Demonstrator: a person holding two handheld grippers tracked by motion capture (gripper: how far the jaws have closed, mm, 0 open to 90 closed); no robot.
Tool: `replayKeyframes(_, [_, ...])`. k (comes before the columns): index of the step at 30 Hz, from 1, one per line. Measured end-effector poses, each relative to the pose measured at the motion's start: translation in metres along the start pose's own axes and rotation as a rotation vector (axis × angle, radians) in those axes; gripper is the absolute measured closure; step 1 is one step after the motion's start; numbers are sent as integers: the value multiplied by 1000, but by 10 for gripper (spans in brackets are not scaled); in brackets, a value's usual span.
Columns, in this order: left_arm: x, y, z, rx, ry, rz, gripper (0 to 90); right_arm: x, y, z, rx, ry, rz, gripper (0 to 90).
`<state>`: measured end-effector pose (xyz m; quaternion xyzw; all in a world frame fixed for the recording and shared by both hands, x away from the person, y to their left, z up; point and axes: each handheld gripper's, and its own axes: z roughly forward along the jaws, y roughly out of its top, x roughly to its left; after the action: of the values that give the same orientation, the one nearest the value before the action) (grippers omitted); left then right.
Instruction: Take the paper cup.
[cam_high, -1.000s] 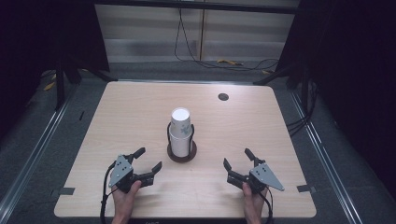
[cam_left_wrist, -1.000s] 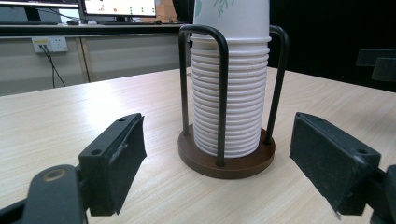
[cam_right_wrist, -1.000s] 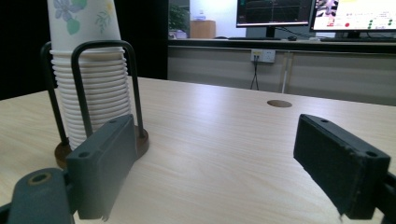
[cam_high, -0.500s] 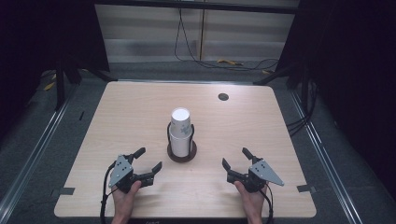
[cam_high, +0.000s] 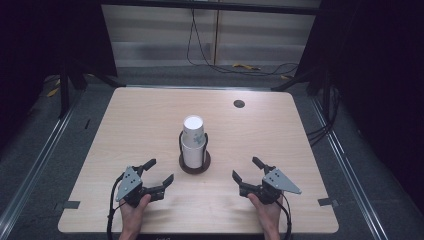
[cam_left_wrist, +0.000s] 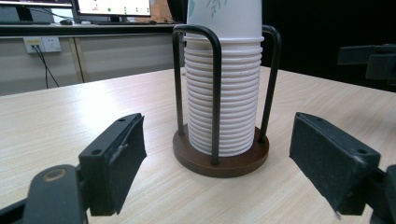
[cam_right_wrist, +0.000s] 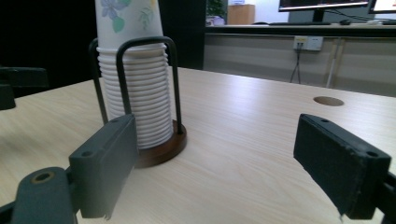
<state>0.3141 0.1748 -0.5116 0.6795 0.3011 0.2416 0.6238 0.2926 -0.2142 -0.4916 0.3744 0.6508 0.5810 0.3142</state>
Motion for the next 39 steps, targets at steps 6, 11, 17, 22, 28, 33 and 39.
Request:
replayKeyframes(6, [1, 0, 0, 5, 1, 0, 181, 2, 12, 6, 17, 50, -10, 147])
replayKeyframes(11, [1, 0, 0, 6, 2, -1, 181, 4, 20, 12, 18, 75, 7, 147])
replayKeyframes(17, [0, 0, 0, 2, -1, -2, 181, 9, 28, 19, 23, 115, 25, 155])
replayKeyframes(22, [0, 0, 0, 2, -2, -1, 181, 10, 38, 27, 45, 168, 33, 164])
replayKeyframes(28, [0, 0, 0, 6, 0, 1, 181, 12, 46, 39, 79, 203, 24, 164])
replayKeyframes(33, [0, 0, 0, 3, -2, 0, 181, 14, 53, 47, 91, 225, 13, 165])
replayKeyframes(39, [0, 0, 0, 3, -1, 0, 181, 16, 64, 55, 106, 260, 11, 164])
